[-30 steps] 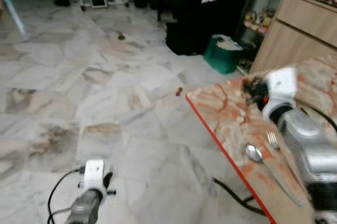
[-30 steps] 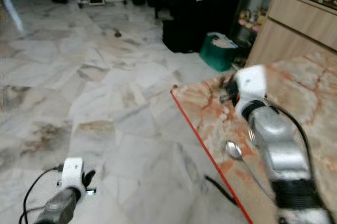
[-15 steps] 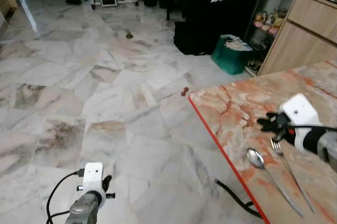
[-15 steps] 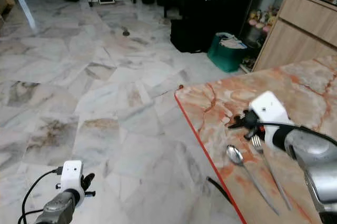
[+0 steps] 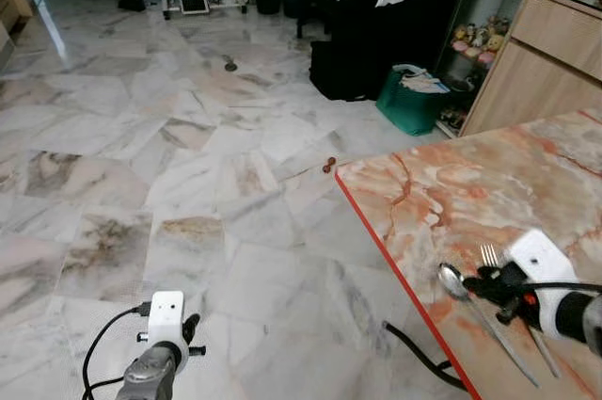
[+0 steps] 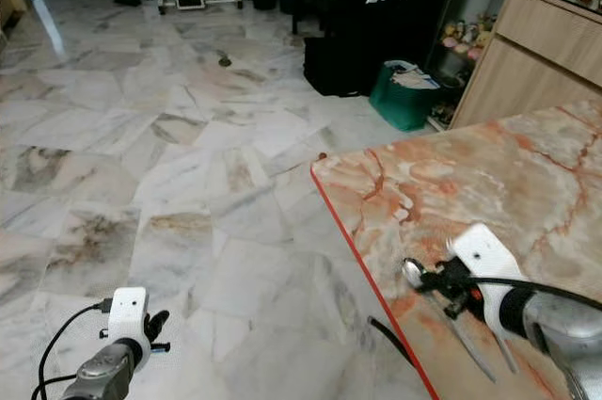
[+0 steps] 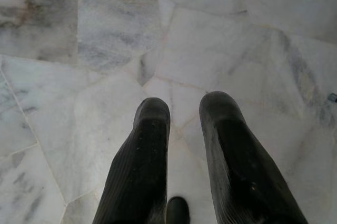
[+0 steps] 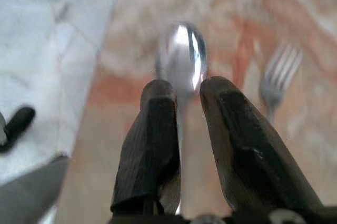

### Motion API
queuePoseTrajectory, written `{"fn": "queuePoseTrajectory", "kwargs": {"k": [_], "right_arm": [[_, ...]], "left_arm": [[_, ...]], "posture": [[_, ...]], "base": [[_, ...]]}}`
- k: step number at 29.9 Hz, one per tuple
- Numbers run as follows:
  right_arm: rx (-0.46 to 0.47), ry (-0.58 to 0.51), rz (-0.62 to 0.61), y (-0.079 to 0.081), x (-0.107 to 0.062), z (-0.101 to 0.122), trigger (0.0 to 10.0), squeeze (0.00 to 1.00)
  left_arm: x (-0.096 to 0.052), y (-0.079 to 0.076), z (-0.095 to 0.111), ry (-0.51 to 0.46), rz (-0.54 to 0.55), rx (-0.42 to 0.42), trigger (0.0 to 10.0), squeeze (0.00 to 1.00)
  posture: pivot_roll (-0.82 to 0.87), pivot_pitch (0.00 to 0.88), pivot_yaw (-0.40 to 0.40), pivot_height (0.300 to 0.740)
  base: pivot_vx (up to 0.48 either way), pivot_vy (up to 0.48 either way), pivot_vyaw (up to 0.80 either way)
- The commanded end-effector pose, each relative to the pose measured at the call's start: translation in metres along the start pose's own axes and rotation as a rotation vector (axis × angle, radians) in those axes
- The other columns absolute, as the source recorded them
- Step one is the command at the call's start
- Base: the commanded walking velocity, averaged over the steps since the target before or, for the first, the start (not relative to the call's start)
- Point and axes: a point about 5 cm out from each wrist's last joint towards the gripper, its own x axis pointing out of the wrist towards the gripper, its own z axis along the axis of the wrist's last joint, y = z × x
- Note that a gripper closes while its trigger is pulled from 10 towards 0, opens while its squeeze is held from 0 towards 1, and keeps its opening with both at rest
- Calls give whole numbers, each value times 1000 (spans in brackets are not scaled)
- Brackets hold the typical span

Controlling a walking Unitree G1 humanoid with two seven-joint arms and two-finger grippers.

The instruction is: Setting the table

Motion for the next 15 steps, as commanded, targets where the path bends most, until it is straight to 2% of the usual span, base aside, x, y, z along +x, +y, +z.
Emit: {"fn": "queuePoseTrajectory", "kwargs": {"k": [1,3,7,13,14,15], "right_arm": [[-22,21,-44,-6,-9,0,10000,0],[-16,35,-73,-9,-9,-3,10000,0],[32,16,-64,-3,-4,-1,10000,0],[54,19,-42,3,-2,-5,10000,0],[60,17,-40,3,-1,-5,10000,533],[62,16,-34,5,-1,-6,10000,1000]], "left_arm": [[-1,0,-5,28,-3,-3,10000,0],[-1,0,-6,31,-4,-1,10000,0],[-2,1,-7,37,-7,3,10000,0],[-2,2,-7,41,-6,8,10000,0],[-2,2,-7,42,-5,9,10000,0],[-2,2,-7,44,-4,11,10000,0]], "posture": [[41,0,-7,727],[39,0,-6,727],[41,0,-5,727],[44,0,-4,727],[42,0,-2,727],[42,0,-2,727]], "base": [[0,0,0],[0,0,0],[0,0,0],[0,0,0],[0,0,0],[0,0,0]]}}
